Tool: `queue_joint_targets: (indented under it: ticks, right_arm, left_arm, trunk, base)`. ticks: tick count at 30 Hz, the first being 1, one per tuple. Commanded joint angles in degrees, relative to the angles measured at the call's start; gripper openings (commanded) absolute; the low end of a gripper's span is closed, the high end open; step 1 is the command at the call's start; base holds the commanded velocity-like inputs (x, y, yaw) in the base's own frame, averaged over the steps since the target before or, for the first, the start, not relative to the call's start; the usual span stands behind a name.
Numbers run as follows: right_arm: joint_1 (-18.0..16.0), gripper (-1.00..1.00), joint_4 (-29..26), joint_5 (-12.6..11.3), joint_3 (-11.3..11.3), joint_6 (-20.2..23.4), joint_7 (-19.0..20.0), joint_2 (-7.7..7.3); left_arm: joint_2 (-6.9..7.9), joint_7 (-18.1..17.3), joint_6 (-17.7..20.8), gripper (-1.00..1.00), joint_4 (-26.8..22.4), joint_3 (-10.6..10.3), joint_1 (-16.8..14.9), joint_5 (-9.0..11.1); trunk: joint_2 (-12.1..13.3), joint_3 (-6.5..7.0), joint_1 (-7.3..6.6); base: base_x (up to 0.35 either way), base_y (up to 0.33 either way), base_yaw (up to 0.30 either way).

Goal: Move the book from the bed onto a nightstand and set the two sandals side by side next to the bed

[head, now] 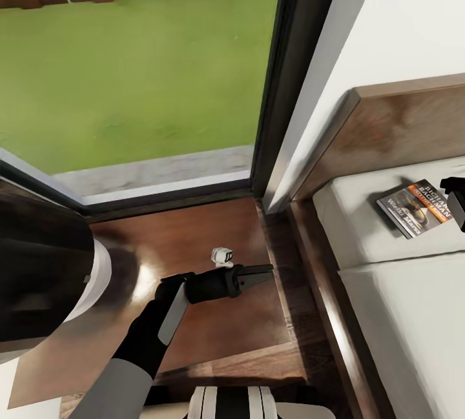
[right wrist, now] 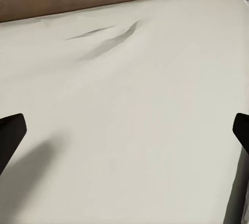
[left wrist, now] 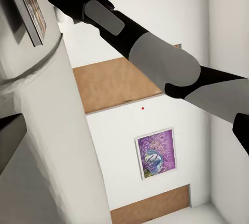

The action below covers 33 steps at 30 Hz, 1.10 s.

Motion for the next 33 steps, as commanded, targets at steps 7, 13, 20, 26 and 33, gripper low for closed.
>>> queue_joint_targets:
  ticks: [7,13,20,26,33]
  right_arm:
    - [-0.02,1.0,-0.07,0.6,-0.29,0.33,0.02,0.03]
    - [-0.02,1.0,0.0,0.6,-0.29,0.33,0.07,0.03]
    - [-0.02,1.0,0.02,0.58,-0.37,0.33,0.04,0.03]
    - [-0.02,1.0,0.02,0.59,-0.38,0.33,0.05,0.03]
    - [-0.02,1.0,0.02,0.57,-0.37,0.33,0.06,0.03]
  left_arm:
    - [0.0,-0.04,0.57,1.0,0.01,-0.02,-0.02,0.28]
    - [0.0,-0.04,0.64,1.0,0.01,-0.03,-0.02,0.28]
    - [0.0,-0.04,0.65,1.0,0.01,-0.03,-0.02,0.28]
    - [0.0,-0.04,0.62,1.0,0.01,-0.03,-0.02,0.28]
    - [0.0,-0.03,0.61,1.0,0.02,-0.03,-0.02,0.28]
  trunk:
    - [-0.01,-0.03,0.0]
    - [-1.62,-0.74,0.87]
    - [-2.02,-0.92,1.09]
    - [-4.42,-2.0,2.41]
    - [-4.42,-2.0,2.41]
  base:
    - [0.0,0.0,0.0]
    - [0.0,0.0,0.0]
    - [0.0,0.0,0.0]
    - [0.0,0.0,0.0]
    - [0.0,0.0,0.0]
